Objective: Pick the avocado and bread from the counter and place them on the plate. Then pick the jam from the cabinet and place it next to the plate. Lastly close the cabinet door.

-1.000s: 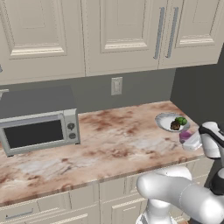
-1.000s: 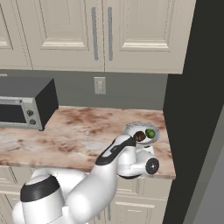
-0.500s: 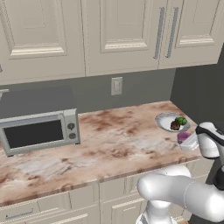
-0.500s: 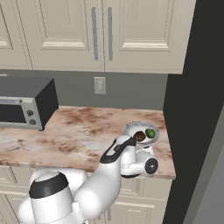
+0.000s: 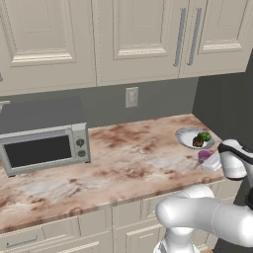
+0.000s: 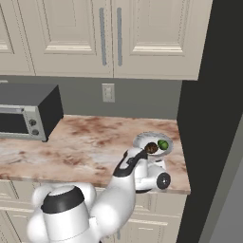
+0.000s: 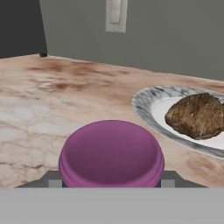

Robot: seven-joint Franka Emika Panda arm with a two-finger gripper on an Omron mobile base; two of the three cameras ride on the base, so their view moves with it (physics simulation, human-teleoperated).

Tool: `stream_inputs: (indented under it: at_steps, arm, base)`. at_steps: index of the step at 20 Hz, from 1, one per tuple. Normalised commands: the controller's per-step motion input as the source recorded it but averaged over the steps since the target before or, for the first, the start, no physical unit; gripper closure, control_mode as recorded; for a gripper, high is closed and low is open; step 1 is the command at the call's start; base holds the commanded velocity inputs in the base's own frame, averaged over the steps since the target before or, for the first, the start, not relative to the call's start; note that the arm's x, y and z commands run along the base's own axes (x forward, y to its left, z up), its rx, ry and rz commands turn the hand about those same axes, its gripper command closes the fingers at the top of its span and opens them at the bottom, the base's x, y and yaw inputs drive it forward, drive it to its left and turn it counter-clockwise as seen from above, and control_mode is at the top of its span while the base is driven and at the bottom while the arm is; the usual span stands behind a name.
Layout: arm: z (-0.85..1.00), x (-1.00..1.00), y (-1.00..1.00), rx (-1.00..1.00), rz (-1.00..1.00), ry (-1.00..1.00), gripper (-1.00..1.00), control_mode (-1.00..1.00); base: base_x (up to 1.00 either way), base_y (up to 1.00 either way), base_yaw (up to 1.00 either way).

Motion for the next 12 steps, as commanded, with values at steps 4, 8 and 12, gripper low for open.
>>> stream_inputs:
  at_steps: [4, 8, 12]
  arm:
    - [-0.14, 0.05, 0.0, 0.0, 0.0, 0.0, 1.0, -1.0]
    - [-0.15, 0.05, 0.0, 0.0, 0.0, 0.0, 1.0, -1.0]
    - [-0.16, 0.06, 0.0, 0.0, 0.0, 0.0, 1.0, -1.0]
  base:
    - [0.0, 0.0, 0.0]
    - [0.0, 0.0, 0.0]
    - [0.0, 0.0, 0.0]
